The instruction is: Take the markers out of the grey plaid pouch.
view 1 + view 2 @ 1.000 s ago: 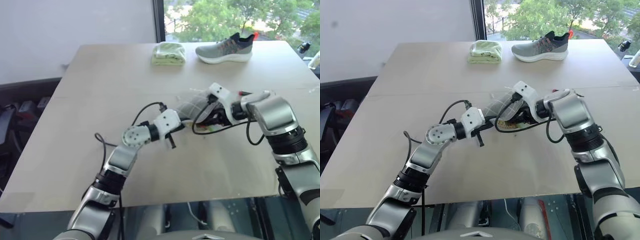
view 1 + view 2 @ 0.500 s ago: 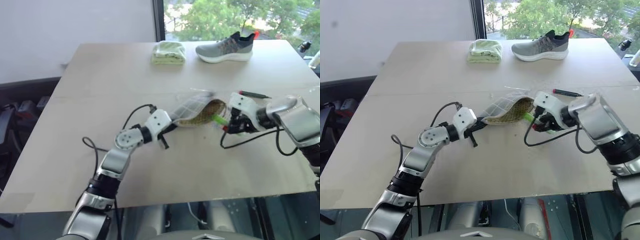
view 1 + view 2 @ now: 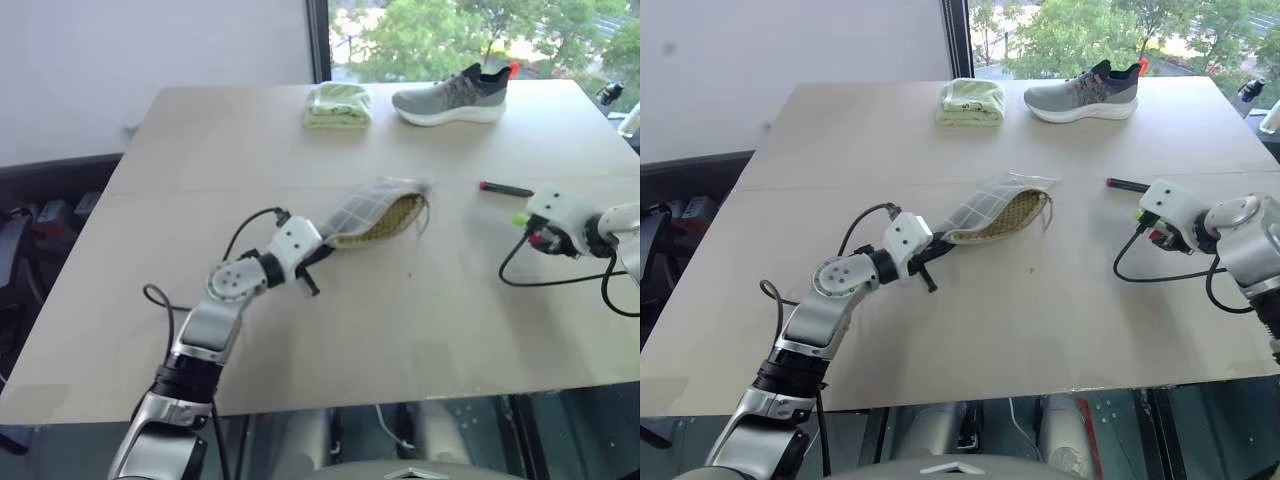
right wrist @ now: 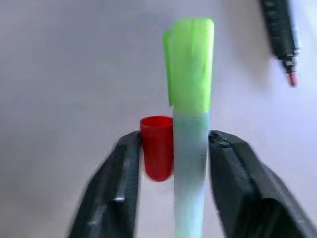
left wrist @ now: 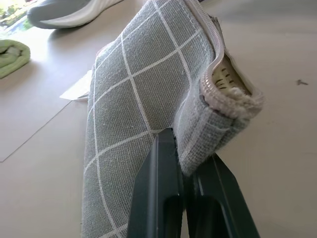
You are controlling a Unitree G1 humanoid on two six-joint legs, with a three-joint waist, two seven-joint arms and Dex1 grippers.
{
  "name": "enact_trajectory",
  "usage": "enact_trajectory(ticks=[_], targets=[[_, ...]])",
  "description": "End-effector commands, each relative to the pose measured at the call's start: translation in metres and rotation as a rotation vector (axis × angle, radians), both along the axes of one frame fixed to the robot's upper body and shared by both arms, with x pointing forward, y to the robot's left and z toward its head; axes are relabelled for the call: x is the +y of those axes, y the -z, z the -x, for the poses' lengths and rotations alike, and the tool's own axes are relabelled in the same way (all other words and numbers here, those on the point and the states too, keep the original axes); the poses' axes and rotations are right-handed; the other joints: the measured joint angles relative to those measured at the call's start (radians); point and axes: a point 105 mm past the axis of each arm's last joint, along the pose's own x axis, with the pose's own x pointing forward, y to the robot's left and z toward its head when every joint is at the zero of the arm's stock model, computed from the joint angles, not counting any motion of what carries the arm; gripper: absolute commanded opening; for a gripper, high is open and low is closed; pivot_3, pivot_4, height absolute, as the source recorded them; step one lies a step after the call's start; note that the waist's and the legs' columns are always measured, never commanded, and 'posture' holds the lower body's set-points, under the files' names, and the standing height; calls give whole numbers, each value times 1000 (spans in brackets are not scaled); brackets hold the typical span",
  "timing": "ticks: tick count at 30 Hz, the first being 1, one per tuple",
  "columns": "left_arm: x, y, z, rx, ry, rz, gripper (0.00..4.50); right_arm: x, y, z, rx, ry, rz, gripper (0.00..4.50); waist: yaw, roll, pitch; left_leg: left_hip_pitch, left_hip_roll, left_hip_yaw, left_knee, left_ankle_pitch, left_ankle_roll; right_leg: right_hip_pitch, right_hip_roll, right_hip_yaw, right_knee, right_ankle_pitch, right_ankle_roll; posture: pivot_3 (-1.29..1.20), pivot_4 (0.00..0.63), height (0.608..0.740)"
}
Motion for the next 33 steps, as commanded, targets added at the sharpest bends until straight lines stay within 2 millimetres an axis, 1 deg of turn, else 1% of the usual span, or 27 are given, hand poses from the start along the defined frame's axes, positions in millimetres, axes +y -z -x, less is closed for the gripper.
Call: enact_trajectory(ticks=[1,2,3,5,8,9,10,12,14,15,16,18,20,21,22,24,25,27,29,30,31,33], targets=[[16,-14,1,-52,-36,0,0,-12,-14,-1,-73,-8,84,4053,0,0,0,0,0,0,0,0,0,0,0,0,0,0,0,0,150,740],[20,-15,2,-55,-44,-5,0,-10,-14,0,-69,-22,79,4465,0,0,0,0,0,0,0,0,0,0,0,0,0,0,0,0,150,740],[23,-16,3,-57,-51,-8,0,-8,-15,2,-69,-34,65,4465,0,0,0,0,0,0,0,0,0,0,0,0,0,0,0,0,150,740],[35,-18,7,-62,-84,-24,0,-1,-25,2,-119,-56,-1,4465,0,0,0,-1,0,0,0,0,0,0,0,0,-1,0,0,0,150,740],[55,-15,13,-59,-141,-43,0,22,-38,9,-183,-115,-234,4465,-1,0,0,0,0,0,0,0,0,0,0,0,-1,0,0,0,150,740],[61,-13,16,-57,-160,-56,0,29,-39,14,-187,-148,-314,4465,-1,0,0,0,0,0,0,0,0,0,0,0,0,0,0,0,150,740],[70,-10,19,-59,-186,-76,0,39,-38,24,-169,-188,-416,4465,0,0,0,-1,0,0,0,0,0,0,0,-1,0,0,0,0,150,740],[87,-7,25,-67,-234,-128,0,54,-35,43,-147,-273,-557,4465,4,-1,0,0,1,-2,-1,0,0,1,0,-1,-1,0,0,0,150,740],[97,-6,27,-74,-260,-158,678,61,-31,56,-138,-324,-614,4500,12,-1,0,0,1,-2,-1,0,0,1,1,-2,-1,0,0,0,150,740],[101,-6,28,-80,-274,-162,917,61,-27,61,-128,-326,-631,4500,16,-1,0,-1,1,-2,-1,0,0,1,1,-2,-1,0,0,0,150,740],[104,-6,29,-84,-283,-163,1355,60,-24,64,-121,-323,-640,4500,18,0,1,0,1,-2,0,0,0,1,0,-2,-1,0,0,0,150,740],[112,-5,31,-90,-310,-164,2329,57,-10,68,-98,-302,-659,4500,19,-1,0,0,0,-2,0,0,0,1,-2,-1,-1,0,0,0,150,740],[119,0,41,-49,-319,-144,3275,52,6,72,-82,-285,-661,4500,17,-2,-1,0,0,-2,1,0,0,1,-2,-1,-1,0,0,0,150,740],[121,3,48,-11,-315,-112,3275,48,13,75,-83,-289,-647,4500,15,-3,-1,1,0,-1,1,-1,0,1,-2,-1,-1,0,0,0,150,740],[122,4,54,14,-311,-89,3275,46,18,76,-85,-293,-636,4500,13,-3,-1,1,0,-1,1,-1,0,1,-1,0,0,0,0,0,150,740],[124,11,71,120,-314,-8,3275,42,19,78,-128,-299,-639,4500,7,-3,-1,1,1,0,0,0,0,0,-1,1,0,0,0,0,150,740],[122,15,80,171,-309,21,3275,40,20,79,-140,-301,-642,4500,7,-2,-1,2,2,1,0,0,0,0,0,1,0,0,0,0,150,740],[113,22,102,293,-282,106,3275,37,17,82,-210,-334,-648,4500,7,-3,-1,2,2,1,0,0,0,0,0,1,0,0,0,0,150,740],[99,26,125,367,-233,155,3275,33,33,92,-81,-286,-689,4500,9,-2,-1,3,2,1,0,0,0,1,0,2,0,-1,0,0,150,740],[96,28,132,394,-230,170,3275,31,39,96,-32,-265,-707,4500,12,-3,-1,3,2,1,0,-1,0,2,0,2,0,-1,0,0,150,740],[92,31,139,417,-231,181,3275,30,41,97,-20,-266,-718,4500,15,-3,-1,3,2,1,0,-1,0,2,-1,2,-1,-3,-3,0,150,740],[87,33,146,432,-235,197,3275,30,40,98,-31,-276,-738,4500,18,-3,0,5,2,1,0,-2,3,4,-1,2,-1,-3,-4,0,150,740]])
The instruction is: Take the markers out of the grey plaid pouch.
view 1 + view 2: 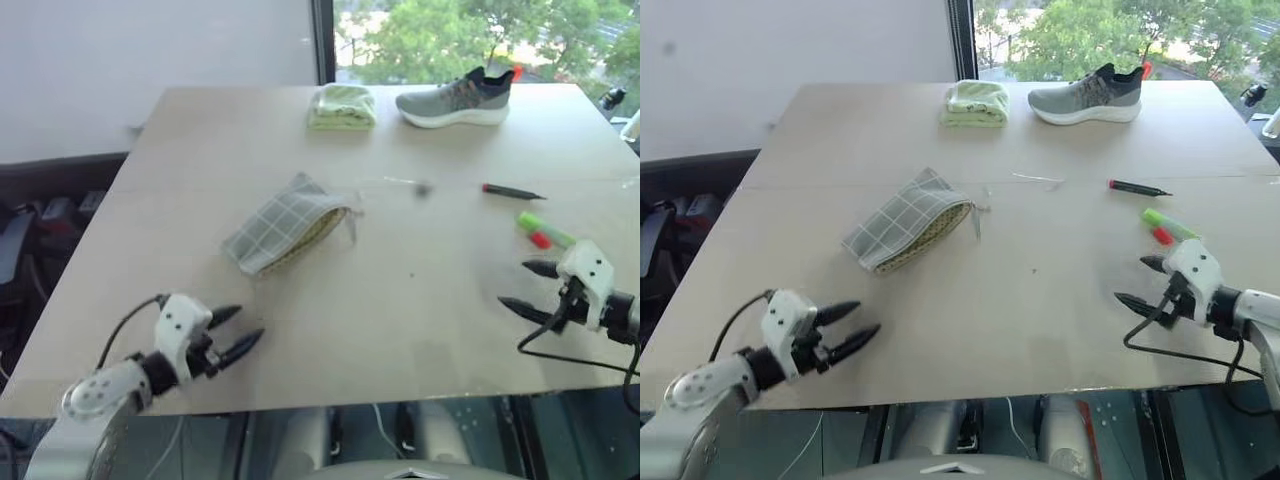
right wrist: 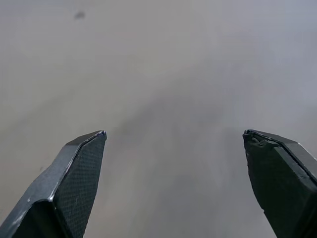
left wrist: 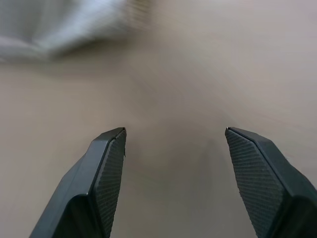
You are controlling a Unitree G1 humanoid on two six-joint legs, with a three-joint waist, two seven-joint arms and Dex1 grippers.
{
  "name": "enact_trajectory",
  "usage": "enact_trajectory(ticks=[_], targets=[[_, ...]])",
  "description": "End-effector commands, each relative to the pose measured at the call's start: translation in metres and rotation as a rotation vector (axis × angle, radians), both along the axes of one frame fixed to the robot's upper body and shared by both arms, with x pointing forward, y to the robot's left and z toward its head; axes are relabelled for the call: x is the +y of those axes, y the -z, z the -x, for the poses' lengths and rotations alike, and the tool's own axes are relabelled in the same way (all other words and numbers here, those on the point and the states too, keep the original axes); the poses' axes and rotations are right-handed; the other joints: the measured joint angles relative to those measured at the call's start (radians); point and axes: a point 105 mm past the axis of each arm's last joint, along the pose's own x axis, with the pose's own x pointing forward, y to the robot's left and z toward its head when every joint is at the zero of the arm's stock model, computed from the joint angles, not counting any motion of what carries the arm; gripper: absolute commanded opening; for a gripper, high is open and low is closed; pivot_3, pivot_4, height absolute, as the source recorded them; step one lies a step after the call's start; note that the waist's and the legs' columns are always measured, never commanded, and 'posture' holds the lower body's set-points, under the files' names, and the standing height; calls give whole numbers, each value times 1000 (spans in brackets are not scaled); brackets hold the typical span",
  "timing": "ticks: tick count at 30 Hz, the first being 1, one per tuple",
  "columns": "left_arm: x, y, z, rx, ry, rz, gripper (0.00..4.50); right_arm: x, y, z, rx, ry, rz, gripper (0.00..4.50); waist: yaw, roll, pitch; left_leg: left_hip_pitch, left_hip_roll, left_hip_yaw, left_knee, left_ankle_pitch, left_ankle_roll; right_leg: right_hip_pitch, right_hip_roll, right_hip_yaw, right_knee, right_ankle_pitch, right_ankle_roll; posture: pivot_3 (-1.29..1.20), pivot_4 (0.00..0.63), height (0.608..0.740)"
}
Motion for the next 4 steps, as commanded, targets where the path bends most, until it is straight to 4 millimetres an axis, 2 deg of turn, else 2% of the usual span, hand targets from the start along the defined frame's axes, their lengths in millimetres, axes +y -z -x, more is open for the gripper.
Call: enact_trajectory(ticks=[1,4], targets=[[-11,-12,5,-40,4,30,3275,-2,-7,-1,-21,-12,-44,4500,1,0,0,1,0,0,0,-1,1,1,0,0,0,-2,2,0,150,740],[-14,-7,7,-54,-18,15,3275,1,-5,3,42,-38,-130,4500,0,0,0,7,0,-1,-1,-2,1,4,0,0,1,-2,3,0,150,740]])
